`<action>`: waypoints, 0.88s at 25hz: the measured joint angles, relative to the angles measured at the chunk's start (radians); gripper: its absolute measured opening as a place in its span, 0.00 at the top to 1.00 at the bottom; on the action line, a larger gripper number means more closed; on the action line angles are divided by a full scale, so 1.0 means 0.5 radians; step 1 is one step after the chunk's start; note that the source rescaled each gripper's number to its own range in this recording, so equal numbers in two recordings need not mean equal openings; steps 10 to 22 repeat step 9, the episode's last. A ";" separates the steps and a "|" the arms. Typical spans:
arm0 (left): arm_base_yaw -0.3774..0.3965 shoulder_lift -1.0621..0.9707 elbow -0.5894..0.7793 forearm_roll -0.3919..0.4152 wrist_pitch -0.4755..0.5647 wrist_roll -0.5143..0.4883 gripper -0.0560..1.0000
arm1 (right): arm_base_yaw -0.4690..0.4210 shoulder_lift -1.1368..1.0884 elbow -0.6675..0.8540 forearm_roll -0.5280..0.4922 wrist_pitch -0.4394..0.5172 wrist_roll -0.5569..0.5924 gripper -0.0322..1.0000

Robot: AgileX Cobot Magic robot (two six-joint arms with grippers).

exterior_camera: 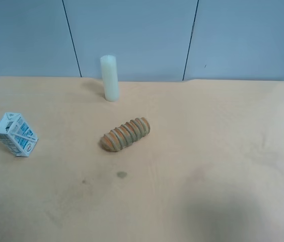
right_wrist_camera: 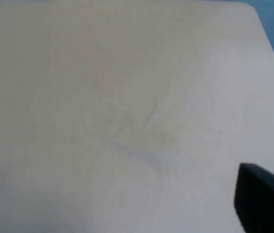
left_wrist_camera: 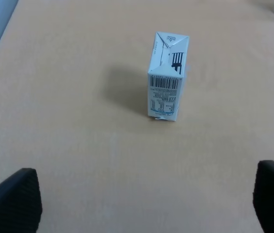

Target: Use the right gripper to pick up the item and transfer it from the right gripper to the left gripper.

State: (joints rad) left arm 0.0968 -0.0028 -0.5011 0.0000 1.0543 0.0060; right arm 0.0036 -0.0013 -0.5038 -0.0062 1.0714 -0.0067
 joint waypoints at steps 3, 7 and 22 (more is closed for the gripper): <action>0.000 0.000 0.000 0.000 0.000 0.000 0.00 | 0.000 0.000 0.000 0.000 0.000 0.000 0.02; 0.000 0.000 0.000 0.000 0.000 0.000 0.00 | 0.000 0.000 0.000 0.000 0.000 0.000 0.02; 0.000 0.000 0.000 0.000 0.000 0.000 0.00 | 0.000 0.000 0.000 0.000 0.000 0.000 0.02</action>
